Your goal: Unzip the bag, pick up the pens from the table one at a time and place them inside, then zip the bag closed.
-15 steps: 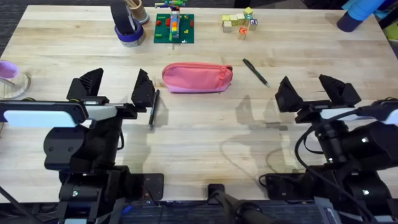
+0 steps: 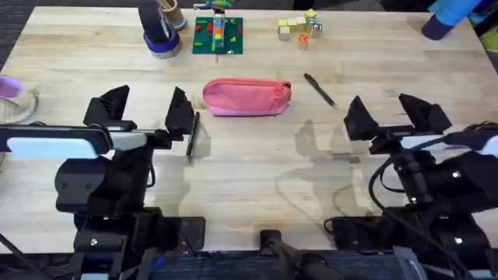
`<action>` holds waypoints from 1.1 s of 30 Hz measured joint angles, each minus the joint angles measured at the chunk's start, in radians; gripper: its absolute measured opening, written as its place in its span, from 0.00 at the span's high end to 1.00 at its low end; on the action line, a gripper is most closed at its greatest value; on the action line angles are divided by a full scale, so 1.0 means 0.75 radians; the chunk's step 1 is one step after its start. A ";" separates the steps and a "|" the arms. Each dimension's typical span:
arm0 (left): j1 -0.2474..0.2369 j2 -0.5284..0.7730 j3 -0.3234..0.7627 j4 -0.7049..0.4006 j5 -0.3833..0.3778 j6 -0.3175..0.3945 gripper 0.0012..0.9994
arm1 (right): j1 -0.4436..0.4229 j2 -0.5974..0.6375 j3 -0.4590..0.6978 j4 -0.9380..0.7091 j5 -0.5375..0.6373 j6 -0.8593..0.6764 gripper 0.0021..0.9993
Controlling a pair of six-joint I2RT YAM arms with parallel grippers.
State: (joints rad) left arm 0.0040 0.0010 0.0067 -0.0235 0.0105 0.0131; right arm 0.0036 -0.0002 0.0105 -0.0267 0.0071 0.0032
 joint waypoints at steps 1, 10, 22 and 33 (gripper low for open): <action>0.000 0.000 0.001 -0.003 0.000 0.009 0.01 | 0.000 0.000 0.001 0.000 0.000 0.000 0.00; 0.000 0.145 0.267 -0.368 0.001 0.034 0.00 | 0.000 0.055 0.159 -0.270 0.011 0.056 0.00; 0.000 1.002 1.113 -0.909 0.031 0.080 0.01 | 0.000 0.581 0.809 -0.528 -0.024 0.062 0.00; 0.000 1.522 1.589 -1.250 0.143 0.084 0.01 | 0.000 1.026 1.295 -0.928 -0.072 0.091 0.00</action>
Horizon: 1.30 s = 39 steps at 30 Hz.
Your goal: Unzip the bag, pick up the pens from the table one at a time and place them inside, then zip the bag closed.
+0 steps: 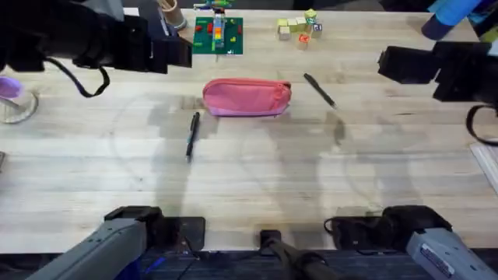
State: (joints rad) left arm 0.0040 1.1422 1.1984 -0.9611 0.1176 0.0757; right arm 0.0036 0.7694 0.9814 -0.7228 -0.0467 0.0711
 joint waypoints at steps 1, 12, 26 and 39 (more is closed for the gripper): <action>0.000 0.011 0.002 -0.002 0.011 0.000 0.01 | 0.000 0.028 0.026 -0.023 -0.001 0.000 0.00; 0.000 0.020 0.002 -0.011 0.063 0.062 0.01 | 0.000 0.094 0.081 -0.065 -0.004 0.000 0.00; 0.000 0.020 0.002 0.040 0.424 0.899 0.01 | 0.000 0.094 0.082 -0.065 -0.004 -0.037 0.00; 0.000 0.029 0.002 0.024 0.492 1.118 0.01 | 0.000 0.094 0.082 -0.059 -0.004 -0.056 0.00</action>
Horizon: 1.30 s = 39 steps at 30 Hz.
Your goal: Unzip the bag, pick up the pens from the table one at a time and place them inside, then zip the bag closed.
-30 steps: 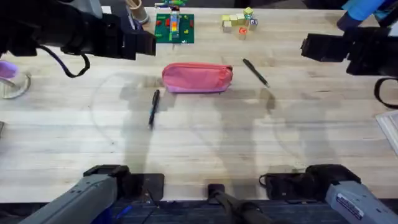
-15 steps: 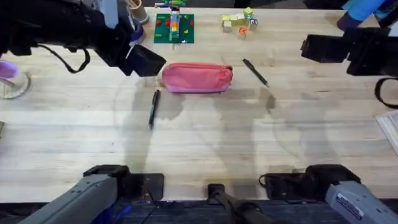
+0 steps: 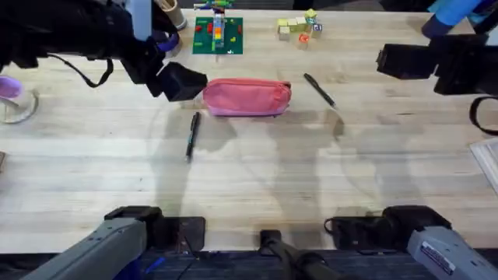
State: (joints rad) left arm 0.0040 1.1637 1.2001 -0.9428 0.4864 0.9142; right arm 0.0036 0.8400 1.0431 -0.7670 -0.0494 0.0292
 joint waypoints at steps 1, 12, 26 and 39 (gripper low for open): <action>0.000 0.011 0.002 -0.014 0.001 0.043 0.01 | 0.000 0.000 0.001 0.001 0.000 0.000 0.00; 0.000 0.281 0.007 -0.046 0.012 0.327 0.01 | 0.000 0.000 0.001 0.002 0.000 0.000 0.00; 0.000 0.542 0.007 0.037 0.073 0.364 0.01 | 0.000 0.000 0.002 0.002 0.000 0.000 0.00; 0.000 0.691 0.007 0.126 0.209 0.368 0.01 | 0.000 0.000 0.002 0.002 0.000 -0.001 0.00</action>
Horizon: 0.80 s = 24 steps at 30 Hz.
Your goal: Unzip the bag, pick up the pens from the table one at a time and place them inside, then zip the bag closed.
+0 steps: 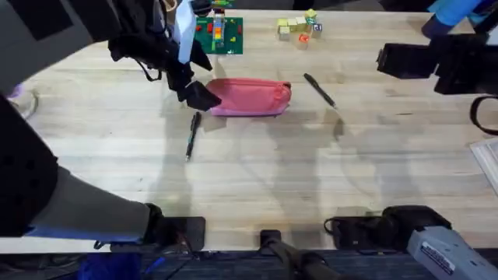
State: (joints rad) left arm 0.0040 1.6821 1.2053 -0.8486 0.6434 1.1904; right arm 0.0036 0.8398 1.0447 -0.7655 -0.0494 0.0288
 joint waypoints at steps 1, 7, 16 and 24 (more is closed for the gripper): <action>0.000 0.000 0.000 0.000 0.002 -0.002 0.04 | 0.000 0.000 0.000 0.000 0.000 0.000 0.00; 0.000 0.000 0.000 0.000 0.021 0.000 0.68 | 0.000 0.000 0.000 0.000 0.000 0.000 0.00; -0.004 0.000 0.000 -0.006 0.025 0.005 0.96 | 0.000 0.000 0.000 0.000 -0.089 0.000 0.00; -0.004 0.000 0.000 -0.006 0.025 0.005 0.96 | 0.000 0.001 0.000 -0.003 -0.437 0.037 0.00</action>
State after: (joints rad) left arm 0.0013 1.6822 1.2053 -0.8528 0.6621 1.1942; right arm 0.0036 0.8402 1.0447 -0.7681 -0.3774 0.0566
